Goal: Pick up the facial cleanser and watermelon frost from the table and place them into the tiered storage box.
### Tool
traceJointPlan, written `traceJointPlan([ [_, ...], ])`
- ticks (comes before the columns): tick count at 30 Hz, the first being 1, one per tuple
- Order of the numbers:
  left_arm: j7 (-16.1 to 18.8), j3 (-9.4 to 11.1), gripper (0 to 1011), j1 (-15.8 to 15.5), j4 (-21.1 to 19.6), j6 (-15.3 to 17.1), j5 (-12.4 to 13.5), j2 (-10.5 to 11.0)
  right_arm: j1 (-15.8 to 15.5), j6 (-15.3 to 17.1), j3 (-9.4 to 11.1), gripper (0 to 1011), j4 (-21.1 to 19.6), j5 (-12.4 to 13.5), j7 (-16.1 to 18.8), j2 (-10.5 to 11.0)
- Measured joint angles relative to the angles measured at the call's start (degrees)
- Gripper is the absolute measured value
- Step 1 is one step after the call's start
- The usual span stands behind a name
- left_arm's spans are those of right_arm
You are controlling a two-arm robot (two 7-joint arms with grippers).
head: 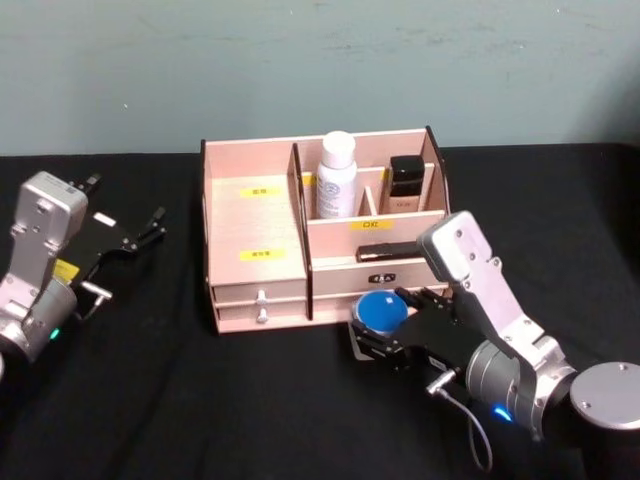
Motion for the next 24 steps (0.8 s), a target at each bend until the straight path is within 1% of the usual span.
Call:
traceJointPlan([
  [3, 0.0, 0.0, 1001, 0.0, 0.0, 0.0, 0.0, 0.0, -0.41, 0.28, -0.32, 732, -2.56, 0.41, 1.1, 0.63],
  [5, 0.0, 0.0, 1001, 0.0, 0.0, 0.0, 0.0, 0.0, -0.47, 0.43, -0.56, 732, -3.57, 0.58, 1.5, 0.86],
  [9, 0.0, 0.0, 1001, 0.0, 0.0, 0.0, 0.0, 0.0, -0.38, 1.13, -1.52, 732, -5.92, 1.19, 2.47, 1.22],
  [12, 0.0, 0.0, 1001, 0.0, 0.0, 0.0, 0.0, 0.0, 0.32, 1.91, -2.58, 732, -7.19, 1.63, 2.95, 1.2],
  [16, 0.0, 0.0, 1001, 0.0, 0.0, 0.0, 0.0, 0.0, 1.56, 2.73, -3.84, 732, -7.37, 1.78, 3.18, 0.77],
  [19, 0.0, 0.0, 1001, 0.0, 0.0, 0.0, 0.0, 0.0, 3.48, 3.41, -5.15, 732, -6.42, 1.79, 3.23, -0.09],
  [24, 0.0, 0.0, 1001, 0.0, 0.0, 0.0, 0.0, 0.0, 6.08, 3.95, -6.59, 732, -4.37, 1.73, 3.12, -1.55],
])
